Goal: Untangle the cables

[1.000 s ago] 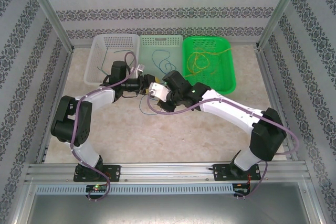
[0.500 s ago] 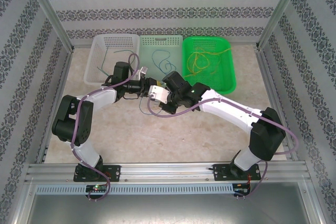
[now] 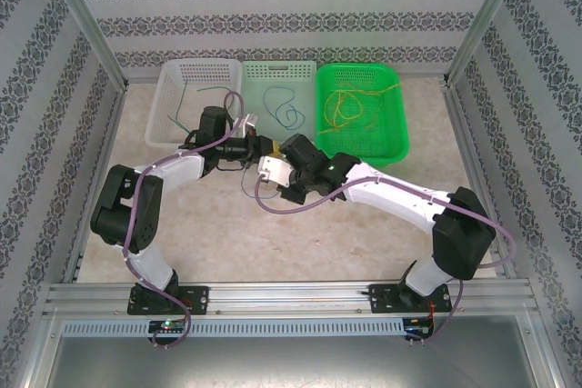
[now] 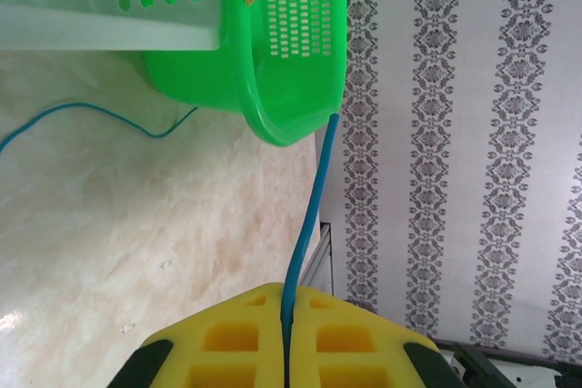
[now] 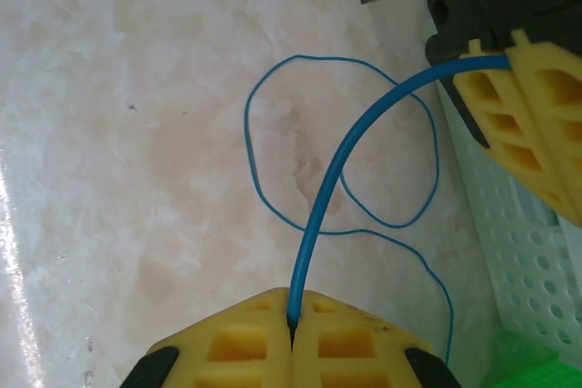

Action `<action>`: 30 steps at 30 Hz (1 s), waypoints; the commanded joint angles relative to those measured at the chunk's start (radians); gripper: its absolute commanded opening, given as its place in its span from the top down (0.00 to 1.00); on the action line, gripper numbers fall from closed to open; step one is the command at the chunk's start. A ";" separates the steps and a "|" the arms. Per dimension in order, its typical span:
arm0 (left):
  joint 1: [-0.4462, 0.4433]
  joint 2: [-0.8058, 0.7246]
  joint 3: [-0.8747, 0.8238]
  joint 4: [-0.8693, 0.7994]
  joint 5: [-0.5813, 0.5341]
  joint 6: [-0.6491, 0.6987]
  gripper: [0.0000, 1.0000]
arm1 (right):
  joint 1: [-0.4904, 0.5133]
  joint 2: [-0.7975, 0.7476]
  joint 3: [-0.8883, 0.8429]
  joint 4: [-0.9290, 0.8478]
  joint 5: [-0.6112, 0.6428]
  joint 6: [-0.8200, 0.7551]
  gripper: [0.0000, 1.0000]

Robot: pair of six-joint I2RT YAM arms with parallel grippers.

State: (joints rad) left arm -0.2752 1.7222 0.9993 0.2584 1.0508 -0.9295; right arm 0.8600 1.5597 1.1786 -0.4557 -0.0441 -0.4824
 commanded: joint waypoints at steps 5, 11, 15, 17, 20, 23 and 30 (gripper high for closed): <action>0.005 -0.039 -0.086 0.286 -0.206 -0.140 1.00 | 0.004 -0.044 -0.074 0.062 0.082 0.205 0.97; -0.001 -0.123 -0.175 0.393 -0.425 -0.162 1.00 | 0.002 0.020 -0.042 0.064 -0.081 0.388 0.96; -0.005 -0.222 -0.208 0.369 -0.578 -0.112 1.00 | 0.010 0.065 -0.044 0.061 -0.139 0.445 0.96; -0.005 -0.268 -0.228 0.352 -0.649 -0.095 1.00 | 0.008 0.082 -0.044 0.056 -0.134 0.477 0.96; -0.006 -0.320 -0.265 0.340 -0.748 -0.105 1.00 | 0.009 0.102 -0.034 0.056 -0.134 0.535 0.96; -0.007 -0.347 -0.316 0.384 -0.818 -0.143 1.00 | 0.008 0.124 -0.021 0.096 -0.167 0.642 0.97; -0.022 -0.435 -0.390 0.401 -0.978 -0.140 1.00 | 0.037 0.206 0.015 0.254 -0.394 0.834 0.97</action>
State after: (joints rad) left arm -0.2958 1.3521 0.6003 0.5537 0.2337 -1.0752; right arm 0.8673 1.7245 1.1824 -0.1658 -0.2932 0.2394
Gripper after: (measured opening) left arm 0.077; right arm 0.065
